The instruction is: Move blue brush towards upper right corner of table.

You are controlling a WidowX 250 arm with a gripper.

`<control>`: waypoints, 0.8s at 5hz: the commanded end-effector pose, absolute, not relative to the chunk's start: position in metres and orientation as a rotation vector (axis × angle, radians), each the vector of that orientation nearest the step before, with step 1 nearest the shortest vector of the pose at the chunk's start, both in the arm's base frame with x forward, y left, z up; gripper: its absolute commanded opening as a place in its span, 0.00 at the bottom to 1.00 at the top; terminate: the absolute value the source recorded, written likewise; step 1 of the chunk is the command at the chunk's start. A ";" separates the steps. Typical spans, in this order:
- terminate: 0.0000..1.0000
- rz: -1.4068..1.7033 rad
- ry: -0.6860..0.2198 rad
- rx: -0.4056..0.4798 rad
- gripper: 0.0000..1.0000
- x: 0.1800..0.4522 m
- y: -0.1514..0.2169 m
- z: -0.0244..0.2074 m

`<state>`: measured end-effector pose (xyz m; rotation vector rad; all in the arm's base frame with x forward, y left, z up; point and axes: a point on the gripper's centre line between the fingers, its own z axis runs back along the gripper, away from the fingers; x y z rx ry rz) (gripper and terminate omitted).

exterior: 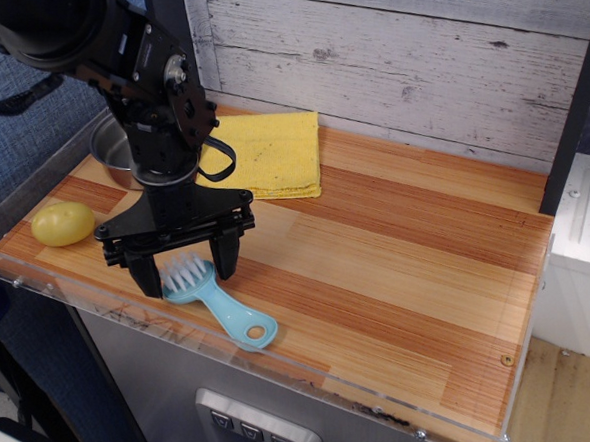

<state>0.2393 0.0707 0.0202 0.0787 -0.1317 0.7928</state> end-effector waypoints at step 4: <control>0.00 0.790 -0.238 0.062 0.00 0.253 0.086 0.060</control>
